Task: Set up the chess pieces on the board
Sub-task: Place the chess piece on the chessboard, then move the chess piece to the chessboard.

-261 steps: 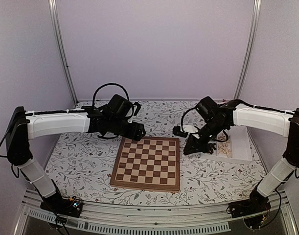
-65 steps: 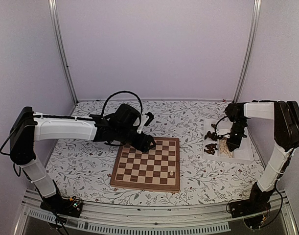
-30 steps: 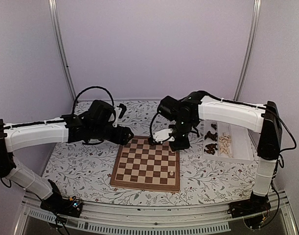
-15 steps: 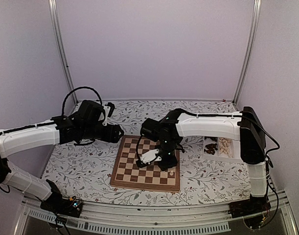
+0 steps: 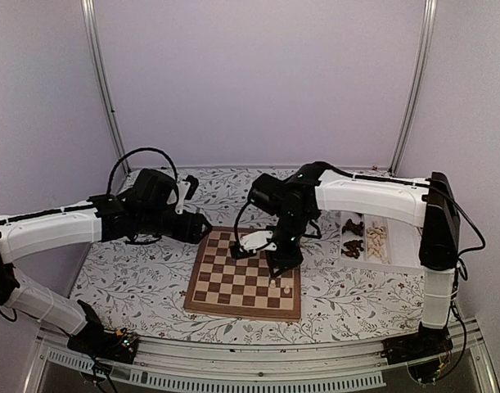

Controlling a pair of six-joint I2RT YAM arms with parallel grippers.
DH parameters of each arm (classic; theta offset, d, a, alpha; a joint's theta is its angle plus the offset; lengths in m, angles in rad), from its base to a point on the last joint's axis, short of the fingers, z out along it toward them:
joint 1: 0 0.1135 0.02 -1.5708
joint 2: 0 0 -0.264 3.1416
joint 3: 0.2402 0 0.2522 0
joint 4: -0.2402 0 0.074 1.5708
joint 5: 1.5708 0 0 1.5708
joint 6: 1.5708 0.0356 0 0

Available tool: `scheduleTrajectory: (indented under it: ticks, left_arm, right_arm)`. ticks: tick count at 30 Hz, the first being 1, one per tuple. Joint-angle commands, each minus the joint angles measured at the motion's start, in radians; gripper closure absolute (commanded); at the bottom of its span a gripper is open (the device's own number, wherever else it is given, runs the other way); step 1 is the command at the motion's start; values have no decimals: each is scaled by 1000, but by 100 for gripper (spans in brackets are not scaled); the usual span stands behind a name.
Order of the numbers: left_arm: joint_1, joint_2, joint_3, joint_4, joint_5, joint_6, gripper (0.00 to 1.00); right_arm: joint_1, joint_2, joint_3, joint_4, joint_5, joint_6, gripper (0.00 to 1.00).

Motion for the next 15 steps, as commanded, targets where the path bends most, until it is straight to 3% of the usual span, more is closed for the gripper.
scheduleTrajectory:
  ticks: [1,9,15]
  left_arm:
    - [-63,39,23,40,118,62,32]
    - [-220,247,173,5,203,144,41]
    - [-299,464,368,-107,197,196,44]
  right_arm:
    - [-158,-176,-35,-10,-167,18,63]
    - [-569,-526,-453,251,-378,92,62]
    - [-781,-690,-748,514,-401,194,61]
